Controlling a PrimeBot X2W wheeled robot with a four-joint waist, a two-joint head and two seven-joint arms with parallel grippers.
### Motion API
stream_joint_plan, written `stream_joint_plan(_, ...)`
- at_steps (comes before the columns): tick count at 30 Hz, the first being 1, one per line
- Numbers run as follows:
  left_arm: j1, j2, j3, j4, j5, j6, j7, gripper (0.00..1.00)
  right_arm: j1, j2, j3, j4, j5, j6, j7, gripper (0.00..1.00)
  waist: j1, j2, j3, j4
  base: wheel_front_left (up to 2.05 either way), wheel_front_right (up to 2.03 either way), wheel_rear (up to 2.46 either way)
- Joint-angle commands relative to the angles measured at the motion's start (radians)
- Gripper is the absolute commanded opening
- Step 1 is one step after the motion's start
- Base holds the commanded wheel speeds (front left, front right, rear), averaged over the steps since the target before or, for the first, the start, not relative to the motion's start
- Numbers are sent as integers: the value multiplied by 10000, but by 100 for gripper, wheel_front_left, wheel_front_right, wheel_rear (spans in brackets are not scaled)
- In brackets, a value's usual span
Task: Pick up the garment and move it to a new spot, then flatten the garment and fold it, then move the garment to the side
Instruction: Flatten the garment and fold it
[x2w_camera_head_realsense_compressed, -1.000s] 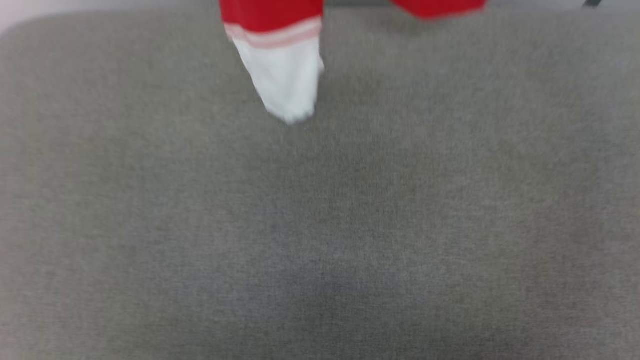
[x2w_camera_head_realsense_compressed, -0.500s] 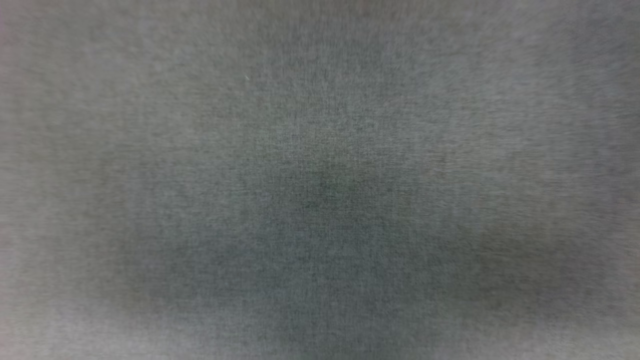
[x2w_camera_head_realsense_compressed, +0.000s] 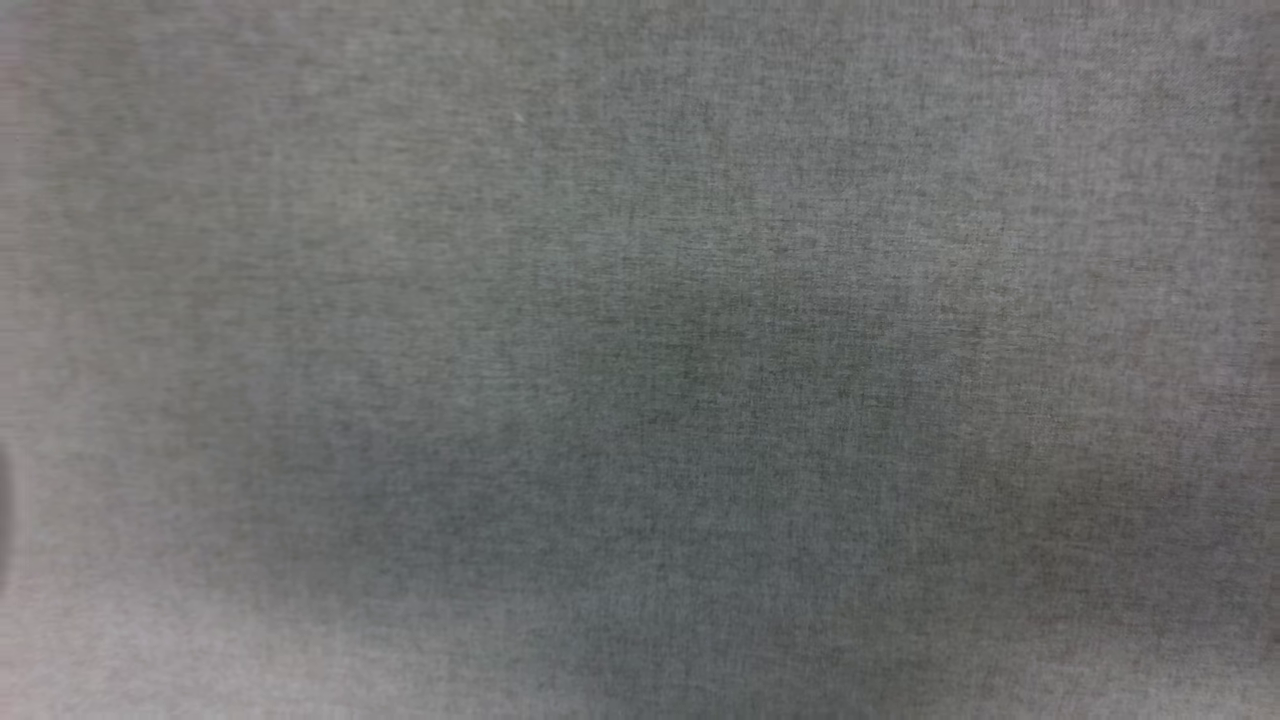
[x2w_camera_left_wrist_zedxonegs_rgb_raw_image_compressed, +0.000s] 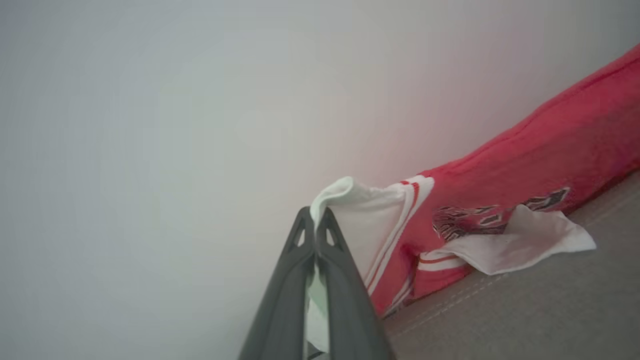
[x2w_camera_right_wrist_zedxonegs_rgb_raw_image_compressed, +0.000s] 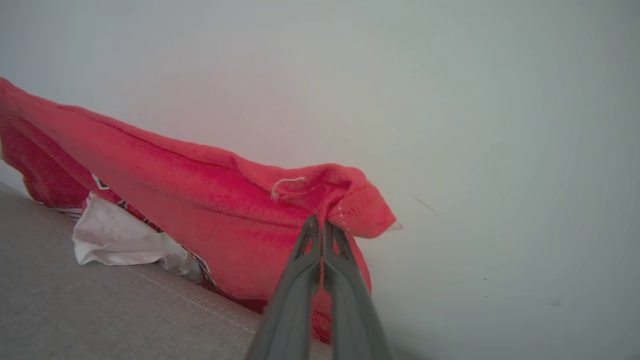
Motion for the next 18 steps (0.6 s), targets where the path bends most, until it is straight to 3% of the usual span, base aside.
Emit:
stream_joint_plan(1,305,-103,-26,61,-121,-75,10,0,257,-90,-5,-75,73,-14,-51,0,0,0,-779,247,0,0,0)
stream_joint_plan(13,2932,-160,-478,-262,-761,-277,100,0,2647,-775,696,-1307,1317,-14,21,0,0,0,-3580,259,0,0,0)
stream_joint_plan(18,4573,189,-878,-1158,-1240,-273,370,0,4264,-1259,1160,-2283,2128,-14,145,0,0,0,-4584,216,0,0,0)
